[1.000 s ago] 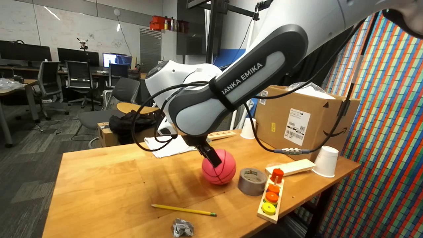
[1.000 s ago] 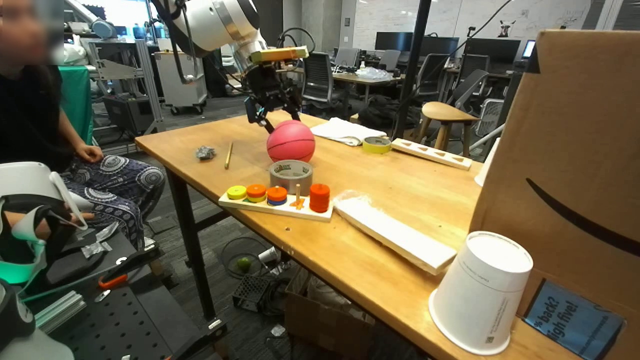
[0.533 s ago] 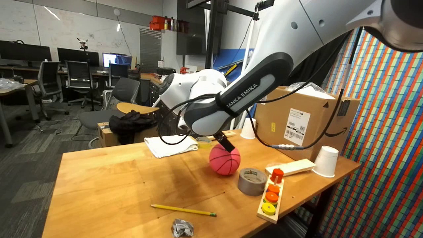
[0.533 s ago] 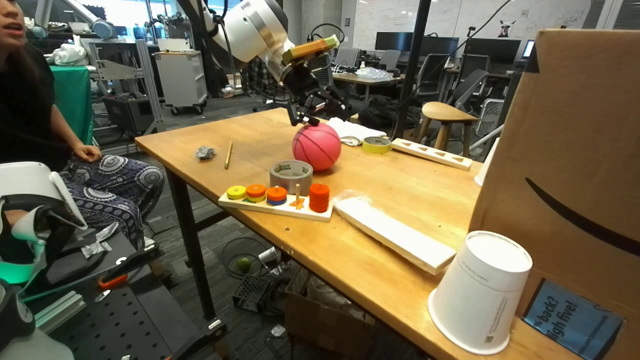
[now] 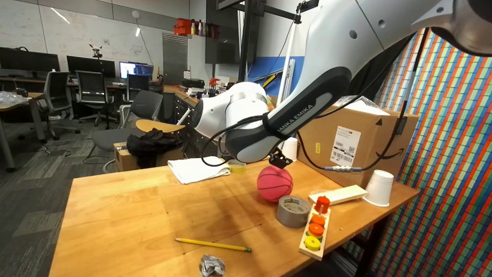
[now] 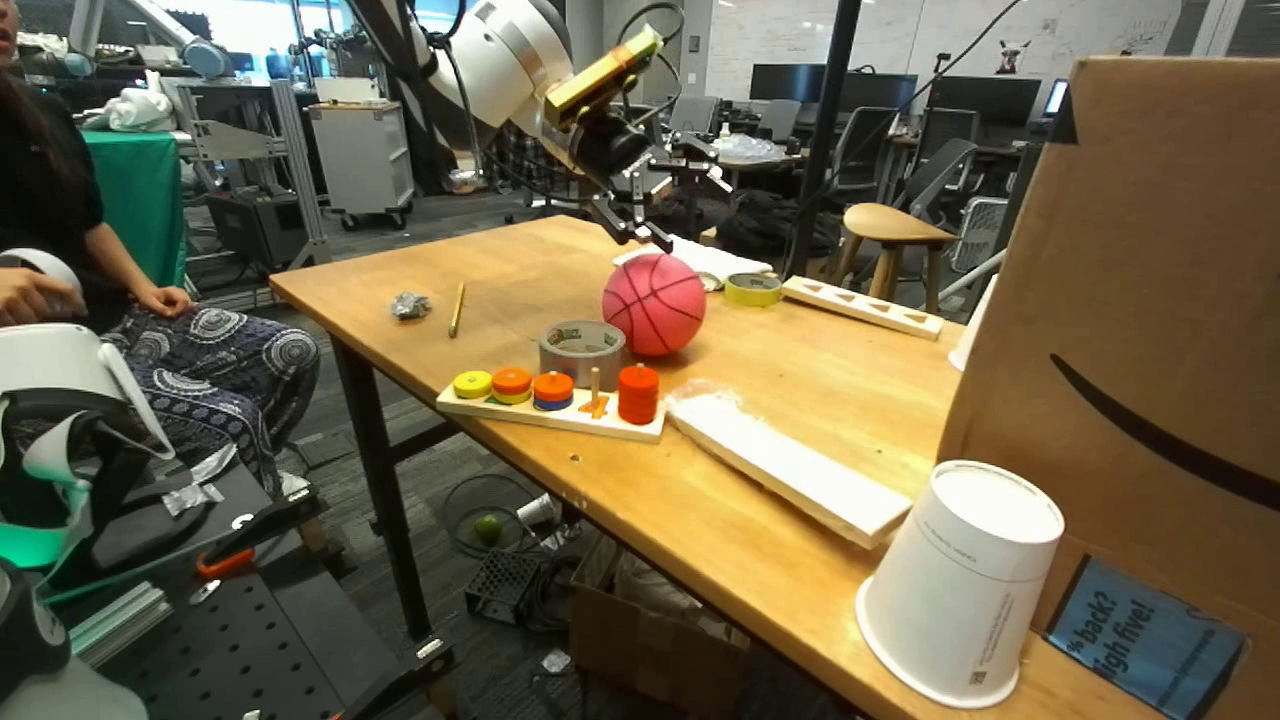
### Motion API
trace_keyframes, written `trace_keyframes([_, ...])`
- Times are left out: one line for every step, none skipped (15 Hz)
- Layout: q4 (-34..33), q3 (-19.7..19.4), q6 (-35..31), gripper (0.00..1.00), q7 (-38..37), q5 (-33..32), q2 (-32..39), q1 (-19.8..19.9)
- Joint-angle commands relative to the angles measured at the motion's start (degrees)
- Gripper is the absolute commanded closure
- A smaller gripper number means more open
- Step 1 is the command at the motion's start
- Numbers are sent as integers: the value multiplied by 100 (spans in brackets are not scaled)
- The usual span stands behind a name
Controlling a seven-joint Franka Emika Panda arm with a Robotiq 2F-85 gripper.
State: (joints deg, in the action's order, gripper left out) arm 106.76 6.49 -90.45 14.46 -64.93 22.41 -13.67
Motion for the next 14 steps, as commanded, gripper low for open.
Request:
trace_keyframes([623,341,888,0,-837,30,-742,-265])
trace_keyframes([735,477,1197,0,-950,18,-866,-368])
trace_keyframes([825,611,1474,0,-1021,25,-982,-450])
trace_keyframes([868,764,1730,0,-1066,120,-1077,-532])
trace_keyframes([888,915,1897,0,-1090,306,-1192,-590])
trace_keyframes([896,1075,1882,0,-1079,598,-1324,-623])
trace_keyframes([914,1224,1674,0,-1024,907,-1449,-644])
trace_keyframes([924,1360,1382,0,-944,1209,-1543,-666])
trace_keyframes([914,1460,1211,0,-897,1415,-1586,-711])
trace_keyframes([904,1542,986,0,-875,1595,-1596,-745])
trace_keyframes([907,1603,731,0,-841,1764,-1635,-765])
trace_keyframes([938,1644,441,0,-790,1897,-1671,-775])
trace_keyframes([949,1669,131,0,-733,2008,-1665,-779])
trace_keyframes([980,1675,-193,0,-642,2103,-1667,-771])
